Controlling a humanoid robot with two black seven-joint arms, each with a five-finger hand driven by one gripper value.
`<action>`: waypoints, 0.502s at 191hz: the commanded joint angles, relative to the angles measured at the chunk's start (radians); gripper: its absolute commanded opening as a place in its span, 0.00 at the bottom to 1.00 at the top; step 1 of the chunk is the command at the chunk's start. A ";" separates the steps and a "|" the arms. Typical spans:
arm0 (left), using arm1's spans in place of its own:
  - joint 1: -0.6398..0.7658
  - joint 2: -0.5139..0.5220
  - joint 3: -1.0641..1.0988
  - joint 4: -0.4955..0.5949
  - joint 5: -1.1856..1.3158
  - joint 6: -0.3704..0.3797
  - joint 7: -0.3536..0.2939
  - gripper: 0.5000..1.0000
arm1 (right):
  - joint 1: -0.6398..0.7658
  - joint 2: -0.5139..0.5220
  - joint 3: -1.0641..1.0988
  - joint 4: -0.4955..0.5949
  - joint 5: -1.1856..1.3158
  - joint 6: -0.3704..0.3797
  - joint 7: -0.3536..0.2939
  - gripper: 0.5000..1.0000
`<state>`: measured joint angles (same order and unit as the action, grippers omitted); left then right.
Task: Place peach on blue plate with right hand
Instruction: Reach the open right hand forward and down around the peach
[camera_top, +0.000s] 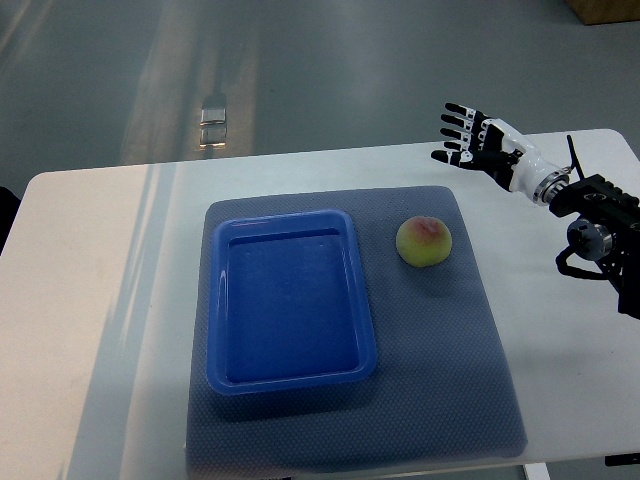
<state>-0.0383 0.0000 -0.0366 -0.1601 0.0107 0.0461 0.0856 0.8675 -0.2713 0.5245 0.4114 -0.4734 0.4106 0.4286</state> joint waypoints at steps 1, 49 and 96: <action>0.000 0.000 0.000 0.001 0.000 0.000 0.000 1.00 | 0.013 -0.045 -0.001 0.064 -0.143 0.010 0.010 0.86; 0.000 0.000 0.000 -0.001 0.000 0.000 0.000 1.00 | 0.015 -0.143 -0.023 0.227 -0.490 0.020 0.053 0.86; 0.002 0.000 0.000 0.001 0.000 0.001 0.000 1.00 | 0.021 -0.184 -0.084 0.297 -0.761 0.028 0.125 0.86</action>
<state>-0.0382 0.0000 -0.0365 -0.1595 0.0107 0.0471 0.0856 0.8835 -0.4457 0.4611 0.6870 -1.1528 0.4383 0.5212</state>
